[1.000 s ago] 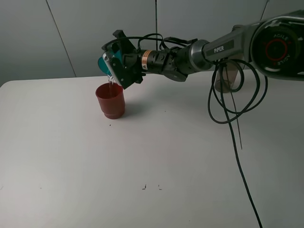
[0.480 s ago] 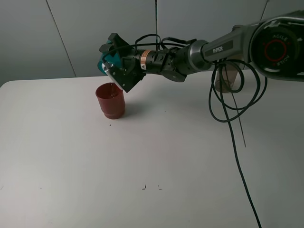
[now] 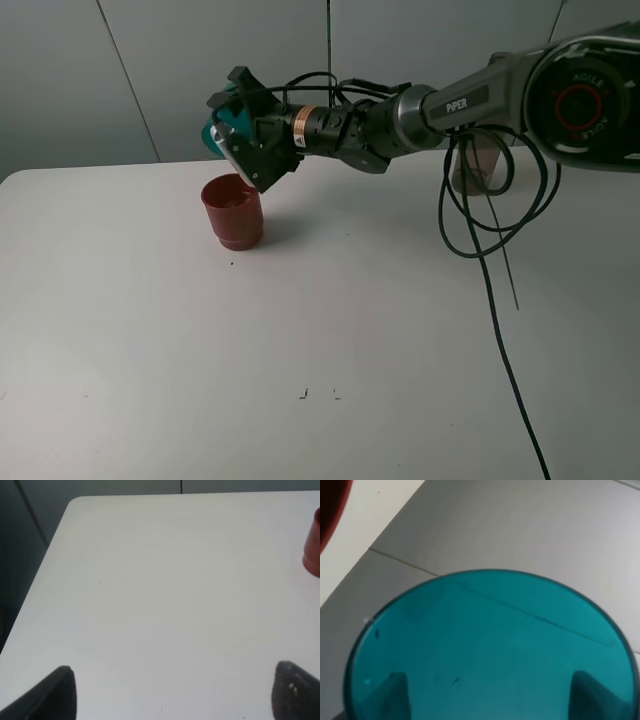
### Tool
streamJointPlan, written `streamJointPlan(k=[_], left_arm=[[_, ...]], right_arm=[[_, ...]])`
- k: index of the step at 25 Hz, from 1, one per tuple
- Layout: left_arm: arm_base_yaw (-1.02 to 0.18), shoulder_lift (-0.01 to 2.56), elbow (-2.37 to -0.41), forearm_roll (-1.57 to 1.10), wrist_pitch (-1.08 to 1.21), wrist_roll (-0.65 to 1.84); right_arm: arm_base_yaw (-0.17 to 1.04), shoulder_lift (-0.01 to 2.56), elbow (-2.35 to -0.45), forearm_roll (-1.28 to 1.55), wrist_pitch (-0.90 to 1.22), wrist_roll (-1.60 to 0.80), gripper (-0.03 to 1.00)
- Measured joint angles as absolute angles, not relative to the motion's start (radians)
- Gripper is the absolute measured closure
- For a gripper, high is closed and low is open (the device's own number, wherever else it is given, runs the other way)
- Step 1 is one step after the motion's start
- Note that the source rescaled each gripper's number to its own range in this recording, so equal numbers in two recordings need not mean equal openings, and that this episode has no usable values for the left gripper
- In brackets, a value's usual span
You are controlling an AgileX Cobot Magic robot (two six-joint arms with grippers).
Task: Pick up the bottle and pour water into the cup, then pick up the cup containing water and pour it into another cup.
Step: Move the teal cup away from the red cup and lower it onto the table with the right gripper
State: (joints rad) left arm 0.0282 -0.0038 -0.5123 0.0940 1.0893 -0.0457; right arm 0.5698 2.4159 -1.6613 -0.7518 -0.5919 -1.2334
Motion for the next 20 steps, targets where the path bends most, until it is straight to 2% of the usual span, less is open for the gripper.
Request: streamJointPlan(k=[5, 11, 20], left_arm=[[0.028, -0.004, -0.512, 0.094, 1.089, -0.046], [0.028, -0.004, -0.512, 0.094, 1.089, -0.046], [0.028, -0.004, -0.512, 0.094, 1.089, -0.046]], right_arm=[[0.576, 2.416, -1.661, -0.752, -0.592, -0.890, 0.89], [0.576, 2.410, -1.661, -0.752, -0.584, -0.365, 0.89], [0.574, 2.329, -1.642, -0.762, -0.425, 0.119, 0.89]])
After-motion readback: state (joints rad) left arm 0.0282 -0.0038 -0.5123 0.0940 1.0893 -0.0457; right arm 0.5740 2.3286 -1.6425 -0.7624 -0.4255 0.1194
